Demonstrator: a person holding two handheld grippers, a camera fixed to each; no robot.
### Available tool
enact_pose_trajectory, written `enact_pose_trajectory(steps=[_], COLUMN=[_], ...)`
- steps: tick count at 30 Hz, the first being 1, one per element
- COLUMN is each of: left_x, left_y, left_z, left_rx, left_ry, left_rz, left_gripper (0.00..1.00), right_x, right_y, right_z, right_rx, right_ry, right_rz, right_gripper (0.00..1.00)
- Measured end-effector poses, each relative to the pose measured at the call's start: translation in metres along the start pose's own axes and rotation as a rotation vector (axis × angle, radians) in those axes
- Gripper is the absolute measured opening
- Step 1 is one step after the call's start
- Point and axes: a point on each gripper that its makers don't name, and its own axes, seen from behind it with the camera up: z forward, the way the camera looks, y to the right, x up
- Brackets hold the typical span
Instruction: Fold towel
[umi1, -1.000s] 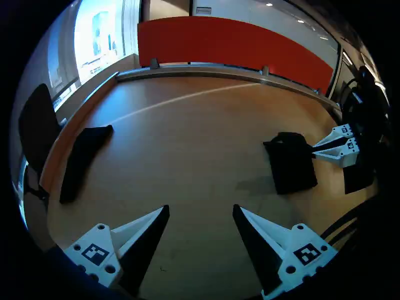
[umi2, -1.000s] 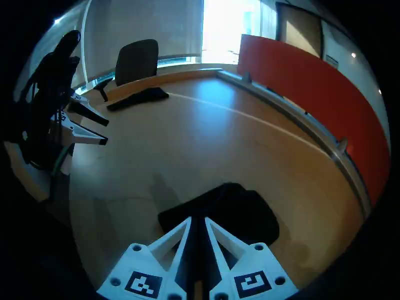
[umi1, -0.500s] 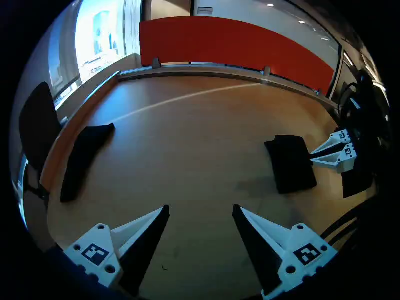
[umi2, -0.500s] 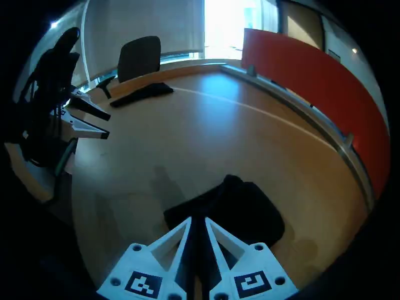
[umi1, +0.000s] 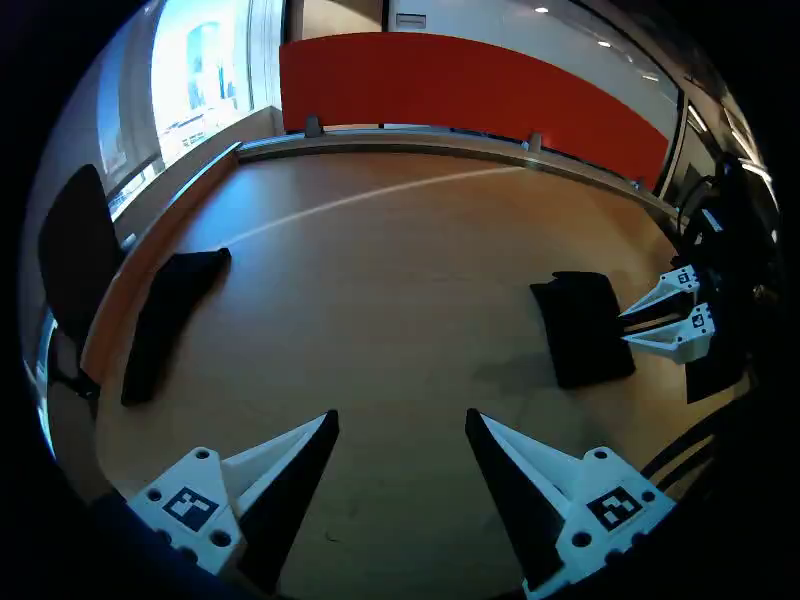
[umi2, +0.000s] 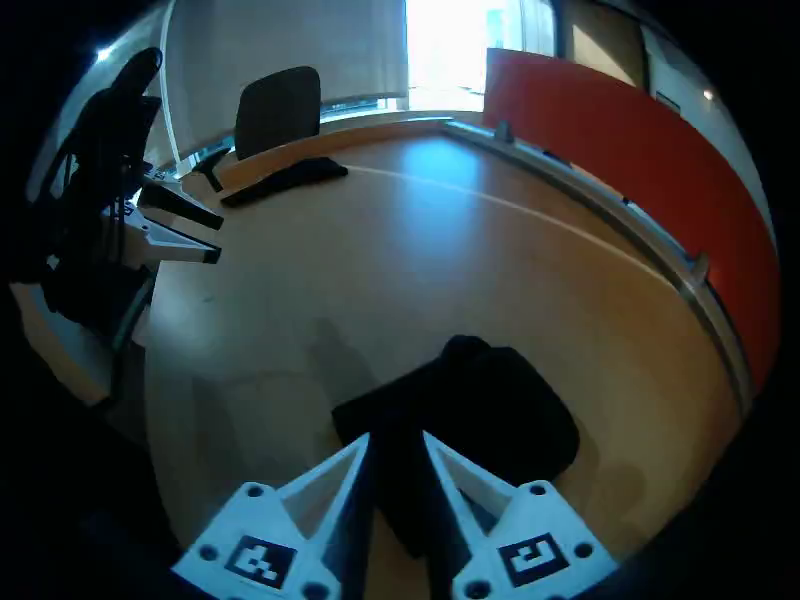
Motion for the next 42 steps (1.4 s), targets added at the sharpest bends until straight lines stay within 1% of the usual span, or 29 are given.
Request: enact_pose_trajectory(steps=[1,2,4,6,8,15,20,26,35,42], left_x=[0.000,0.000,0.000,0.001,0.002,0.004,0.006,0.006,0.005,0.005], left_y=[0.000,0.000,0.000,0.001,0.002,0.005,0.006,0.007,0.009,0.010], left_z=[0.000,0.000,0.000,0.000,0.001,0.002,0.002,0.002,0.003,0.003], left_rx=[0.000,0.001,0.001,0.001,-0.001,-0.004,-0.006,-0.006,-0.010,-0.013], left_ry=[0.000,0.000,0.000,0.000,0.001,0.002,0.003,0.003,0.000,-0.001], left_rz=[0.000,0.001,0.002,0.003,0.005,0.012,0.013,0.015,0.016,0.022], left_gripper=[0.94,0.94,0.94,0.94,0.94,0.94,0.94,0.94,0.94,0.94], right_x=[-0.001,-0.002,-0.004,-0.006,-0.008,-0.014,-0.024,-0.045,-0.085,-0.096], right_y=[0.000,0.000,0.001,0.003,0.005,0.011,0.015,0.016,0.017,0.015], right_z=[0.000,-0.001,-0.002,-0.003,-0.004,-0.008,-0.009,-0.011,-0.014,-0.014], right_rx=[0.000,0.000,-0.006,-0.013,-0.019,-0.043,-0.060,-0.076,-0.105,-0.111], right_ry=[-0.001,-0.001,-0.001,0.000,0.001,0.007,-0.001,-0.027,-0.090,-0.108], right_rz=[0.002,0.003,0.009,0.015,0.025,0.056,0.072,0.100,0.143,0.158], right_gripper=[0.48,0.56,0.68,0.79,0.85,0.85,0.84,0.84,0.84,0.84])
